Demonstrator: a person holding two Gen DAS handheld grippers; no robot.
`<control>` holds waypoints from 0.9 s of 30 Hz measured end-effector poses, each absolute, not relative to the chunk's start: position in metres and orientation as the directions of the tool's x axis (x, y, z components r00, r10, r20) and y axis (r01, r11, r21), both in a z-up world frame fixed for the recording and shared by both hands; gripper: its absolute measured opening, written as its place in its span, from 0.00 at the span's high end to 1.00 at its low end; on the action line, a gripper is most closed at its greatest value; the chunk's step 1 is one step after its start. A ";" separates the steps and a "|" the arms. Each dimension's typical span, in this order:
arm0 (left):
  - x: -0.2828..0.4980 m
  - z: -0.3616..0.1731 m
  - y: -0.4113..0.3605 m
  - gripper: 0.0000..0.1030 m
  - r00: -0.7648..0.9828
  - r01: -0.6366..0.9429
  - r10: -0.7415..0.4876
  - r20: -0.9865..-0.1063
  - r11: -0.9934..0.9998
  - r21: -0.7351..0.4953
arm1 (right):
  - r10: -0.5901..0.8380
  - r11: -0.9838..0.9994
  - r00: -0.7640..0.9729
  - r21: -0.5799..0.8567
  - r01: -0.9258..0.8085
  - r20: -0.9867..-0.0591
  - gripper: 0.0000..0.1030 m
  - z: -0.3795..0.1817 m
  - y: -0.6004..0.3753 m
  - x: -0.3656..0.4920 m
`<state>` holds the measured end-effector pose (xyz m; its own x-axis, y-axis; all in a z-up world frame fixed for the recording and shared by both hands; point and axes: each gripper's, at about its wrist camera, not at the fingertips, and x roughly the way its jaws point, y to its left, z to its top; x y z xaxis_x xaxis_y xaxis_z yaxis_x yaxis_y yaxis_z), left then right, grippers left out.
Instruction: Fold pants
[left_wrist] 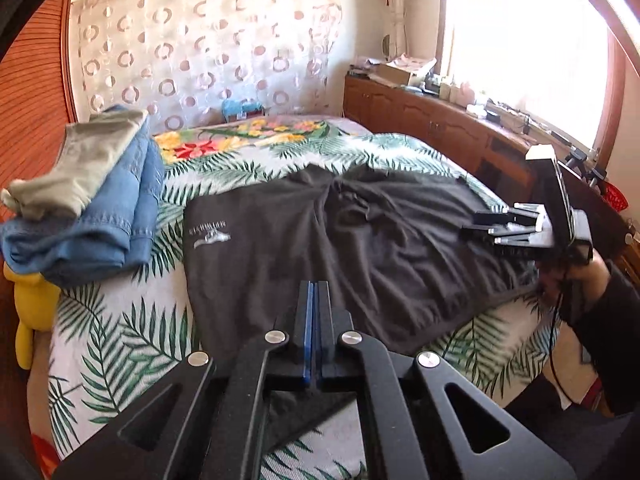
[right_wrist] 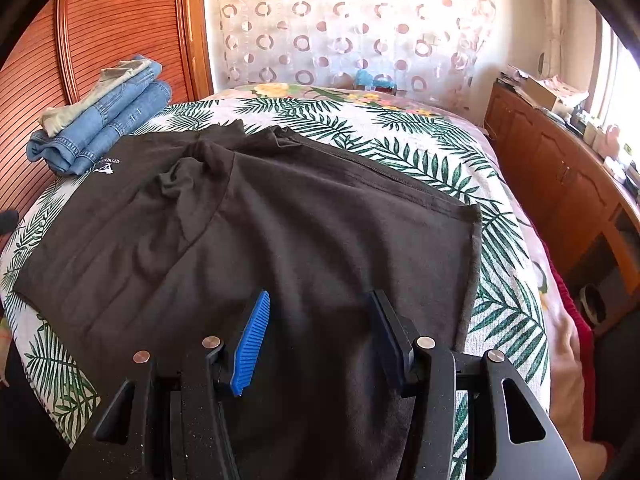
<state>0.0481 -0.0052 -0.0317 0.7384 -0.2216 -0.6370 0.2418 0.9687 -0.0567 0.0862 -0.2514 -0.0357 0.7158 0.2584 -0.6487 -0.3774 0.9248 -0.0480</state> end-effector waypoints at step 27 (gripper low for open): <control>0.020 -0.093 0.033 0.67 0.636 0.102 -0.106 -0.764 0.993 -0.053 | 0.259 0.932 0.721 -0.030 -0.362 -0.643 0.49 -0.036 -0.255 0.086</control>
<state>0.0202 0.0326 -0.0928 0.6364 -0.1062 -0.7640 0.1016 0.9934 -0.0535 0.0859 -0.2552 -0.0362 0.7208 0.2594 -0.6428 -0.3624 0.9315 -0.0305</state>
